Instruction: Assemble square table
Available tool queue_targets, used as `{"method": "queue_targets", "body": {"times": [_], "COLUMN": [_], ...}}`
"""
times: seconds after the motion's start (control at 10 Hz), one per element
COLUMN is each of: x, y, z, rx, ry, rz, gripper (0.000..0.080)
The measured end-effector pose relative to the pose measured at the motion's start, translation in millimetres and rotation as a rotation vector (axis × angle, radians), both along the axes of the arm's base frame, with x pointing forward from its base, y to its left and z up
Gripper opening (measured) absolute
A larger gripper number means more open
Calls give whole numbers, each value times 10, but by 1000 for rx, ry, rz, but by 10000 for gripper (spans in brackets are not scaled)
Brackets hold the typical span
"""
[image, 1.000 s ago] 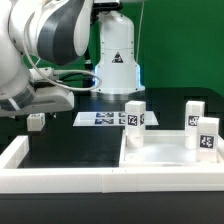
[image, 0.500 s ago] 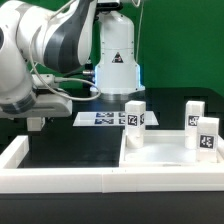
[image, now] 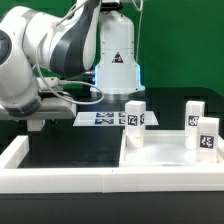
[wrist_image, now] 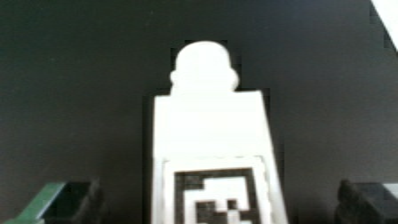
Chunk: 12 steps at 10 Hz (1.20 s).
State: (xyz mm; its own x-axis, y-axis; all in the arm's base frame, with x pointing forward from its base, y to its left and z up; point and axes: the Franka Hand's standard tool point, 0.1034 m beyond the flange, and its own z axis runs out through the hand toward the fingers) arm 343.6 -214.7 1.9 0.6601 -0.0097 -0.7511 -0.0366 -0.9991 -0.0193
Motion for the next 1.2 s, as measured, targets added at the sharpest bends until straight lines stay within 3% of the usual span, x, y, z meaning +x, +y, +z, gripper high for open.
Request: {"method": "queue_targets", "body": {"times": [0.4, 0.6, 1.1, 1.2], "x": [4, 9, 15, 78], "y": [-5, -7, -2, 16], "z": [2, 3, 7, 75], "rx": [4, 11, 13, 34], "ry": [-1, -3, -4, -12], "rz": [4, 8, 10, 18], "gripper": [622, 279, 283, 283]}}
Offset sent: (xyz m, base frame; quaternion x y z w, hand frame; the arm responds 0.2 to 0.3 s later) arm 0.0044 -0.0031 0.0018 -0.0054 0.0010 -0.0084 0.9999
